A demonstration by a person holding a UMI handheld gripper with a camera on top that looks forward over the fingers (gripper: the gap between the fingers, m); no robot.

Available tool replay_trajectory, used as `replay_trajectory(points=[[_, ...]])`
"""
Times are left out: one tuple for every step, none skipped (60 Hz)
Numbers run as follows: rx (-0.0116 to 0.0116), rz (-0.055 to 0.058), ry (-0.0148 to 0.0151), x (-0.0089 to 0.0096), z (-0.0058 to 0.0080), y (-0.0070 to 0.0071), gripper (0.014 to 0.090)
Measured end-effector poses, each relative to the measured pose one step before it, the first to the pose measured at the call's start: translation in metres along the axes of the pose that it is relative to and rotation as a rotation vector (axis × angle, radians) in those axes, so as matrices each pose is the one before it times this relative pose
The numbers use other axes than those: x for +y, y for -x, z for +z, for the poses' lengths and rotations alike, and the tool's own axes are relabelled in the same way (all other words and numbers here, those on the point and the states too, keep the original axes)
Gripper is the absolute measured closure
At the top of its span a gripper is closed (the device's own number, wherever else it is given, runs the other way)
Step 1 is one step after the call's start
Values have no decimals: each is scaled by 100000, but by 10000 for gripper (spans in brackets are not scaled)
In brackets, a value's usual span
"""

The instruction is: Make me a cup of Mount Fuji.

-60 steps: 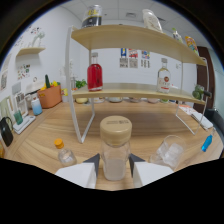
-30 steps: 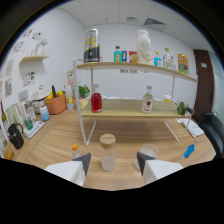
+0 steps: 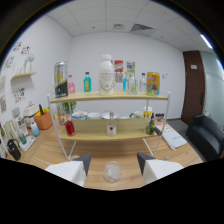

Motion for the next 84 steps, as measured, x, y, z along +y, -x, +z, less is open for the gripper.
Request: replay_trajectory(points=[[-468, 219, -1279, -1043, 19, 51, 188], [-398, 115, -1323, -1118, 75, 42, 187], [-472, 68, -1186, -1042, 100, -4, 186], [-484, 25, -1221, -1091, 117, 119, 187], [-750, -6, -1044, -1067, 103, 119, 186], [-659, 13, -1221, -1111, 164, 150, 188], [-510, 55, -1199, -1083, 178, 119, 186], [-502, 108, -1140, -1070, 210, 135, 187], [-564, 121, -1178, -1042, 232, 152, 187], [-709, 157, -1182, -1007, 268, 195, 185], [-704, 189, -1137, -1018, 275, 180, 185], [-601, 269, -1099, -942, 332, 159, 187], [-294, 396, -1120, -849, 438, 150, 188], [-254, 445, -816, -854, 361, 107, 186], [-324, 444, -785, -787, 396, 127, 186], [-408, 465, -891, -693, 485, 148, 188], [-393, 529, -1038, -717, 479, 92, 189], [-138, 417, -1123, -658, 527, 45, 188], [37, 246, -1078, -581, 603, 8, 190], [59, 41, -849, -444, 658, -19, 190], [-12, -129, -501, -329, 641, 10, 189], [-111, -241, -150, -226, 656, 47, 189], [-98, -198, -43, -198, 669, 60, 190], [9, -160, -23, -145, 692, -28, 190], [112, -103, -87, -136, 646, -23, 192], [-149, 28, -296, -129, 599, 71, 192], [-238, -87, 69, -66, 611, 91, 193], [-181, -129, 240, -10, 511, 116, 193], [-310, 65, 81, 15, 654, 58, 193], [237, -61, 284, 5, 449, -3, 195], [321, -74, 248, 72, 555, -33, 196], [296, -61, 226, 33, 522, -74, 196], [235, 4, 225, 33, 499, -46, 197], [245, 44, 207, 48, 494, -92, 197], [403, 6, 55, 37, 447, -119, 200], [546, 82, -162, -22, 453, -118, 208], [481, 54, -252, 51, 539, -269, 217], [451, 194, -37, -28, 371, -122, 230], [286, 182, 33, -10, 384, -83, 247], [204, 233, 99, 53, 296, -2, 262], [293, 211, 196, 40, 302, -43, 275], [-25, 204, 352, 71, 300, 3, 286], [-220, 298, 446, 87, 287, 36, 294], [-461, 243, 454, 92, 244, 90, 307], [-486, 186, 399, 85, 225, 73, 322], [-306, 29, 363, 93, 182, 49, 337], [-208, -159, 321, 76, 162, 39, 360], [-247, -310, 245, 62, 148, 50, 382], [-163, -336, -111, -42, 201, 50, 413], [-91, -471, -136, -12, 84, 47, 448], [69, -439, -416, -15, -7, 79, 491], [187, -435, -623, -70, -16, -33, 527], [507, -422, -768, -137, -14, -76, 530], [355, -500, -734, -134, -12, -23, 535], [114, -491, 53, 53, -11, 22, 535], [41, -394, 19, 36, -2, 13, 536], [-132, -325, -213, -30, -21, 23, 536], [-294, -224, -170, -37, -14, 21, 540], [-321, -43, 82, 12, -24, 16, 539], [-333, 116, 82, 8, -12, 28, 544], [-320, 251, 113, 3, -40, 28, 547], [-250, 240, 274, 24, -72, 109, 550], [-297, 160, 223, 0, -76, -10, 553], [-199, 152, 165, -14, -84, 8, 553], [-207, 128, 41, -32, -77, 14, 557], [-363, 52, -38, -34, -125, 41, 556], [-543, -81, -85, -43, -146, 79, 560], [-482, -100, -164, -76, -167, 54, 560], [-244, -104, -322, -105, -201, 22, 560], [-144, -124, -537, -203, -182, 19, 561], [-161, -245, -726, -238, -276, 15, 564], [-183, -307, -833, -271, -305, 35, 564], [-261, -494, -664, -218, -320, 109, 565], [-267, -549, -532, -251, -328, -20, 564], [-108, -480, -468, -195, -390, 22, 565], [-160, -205, -530, -268, -391, -20, 565], [-244, 43, -594, -254, -431, -2, 565], [-390, 239, -725, -272, -461, 3, 565], [-434, 232, -792, -299, -479, -25, 566], [-339, 167, -785, -261, -510, -35, 565], [-377, 123, -711, -147, -437, -216, 565], [-130, 131, -640, -216, -535, -106, 566], [-191, 149, -654, -191, -546, -126, 566], [-233, 61, -606, -163, -629, -19, 566]])
